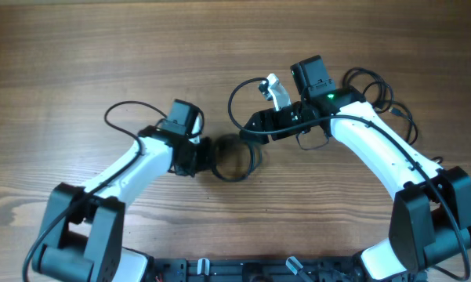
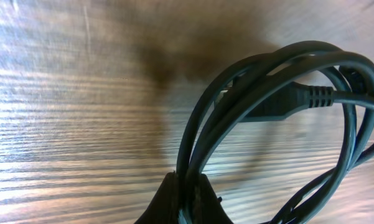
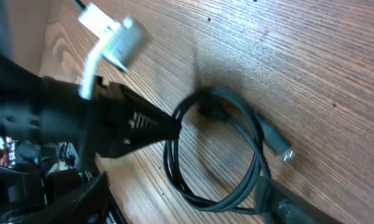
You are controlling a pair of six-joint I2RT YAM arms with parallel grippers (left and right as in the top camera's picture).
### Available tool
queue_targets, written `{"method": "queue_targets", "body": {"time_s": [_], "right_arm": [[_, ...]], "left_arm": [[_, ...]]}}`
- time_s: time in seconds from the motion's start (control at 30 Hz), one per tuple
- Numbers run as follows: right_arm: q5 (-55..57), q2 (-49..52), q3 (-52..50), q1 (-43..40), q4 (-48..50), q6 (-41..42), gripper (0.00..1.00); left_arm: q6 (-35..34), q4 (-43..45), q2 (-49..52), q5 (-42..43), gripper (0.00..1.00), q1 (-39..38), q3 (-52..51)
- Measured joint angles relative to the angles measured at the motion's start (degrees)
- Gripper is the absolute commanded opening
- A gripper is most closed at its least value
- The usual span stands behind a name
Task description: Untangle cables
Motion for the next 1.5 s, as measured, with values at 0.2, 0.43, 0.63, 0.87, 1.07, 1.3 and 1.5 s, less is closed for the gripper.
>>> {"method": "queue_targets", "body": {"time_s": [0.2, 0.43, 0.63, 0.87, 1.07, 1.3, 1.5], "right_arm": [[0.02, 0.00, 0.00, 0.00, -1.70, 1.68, 0.64], [0.02, 0.00, -0.02, 0.02, 0.07, 13.94, 0.61], [-2.49, 0.00, -0.02, 1.18, 4.76, 17.25, 0.46], [-5.35, 0.00, -0.02, 2.38, 10.47, 18.29, 0.18], [-5.95, 0.00, -0.02, 2.38, 14.36, 20.94, 0.40], [-6.54, 0.00, -0.02, 2.38, 14.71, 22.05, 0.31], [-5.99, 0.00, -0.02, 2.38, 15.80, 22.45, 0.39]], "left_arm": [[-7.52, 1.36, -3.17, 13.31, 0.04, 10.84, 2.01], [-14.23, 3.43, -3.17, 24.24, 0.04, 16.13, 2.05], [-14.95, 3.91, -3.17, 27.04, 0.04, 16.20, 2.05], [-14.67, 4.37, -3.17, 27.54, 0.04, 16.20, 2.05], [-14.19, 6.67, -3.17, 29.22, 0.04, 15.80, 2.05], [-14.08, 7.74, -3.17, 29.44, 0.04, 14.51, 2.05], [-14.01, 7.76, -3.17, 29.55, 0.04, 13.14, 2.05]]}}
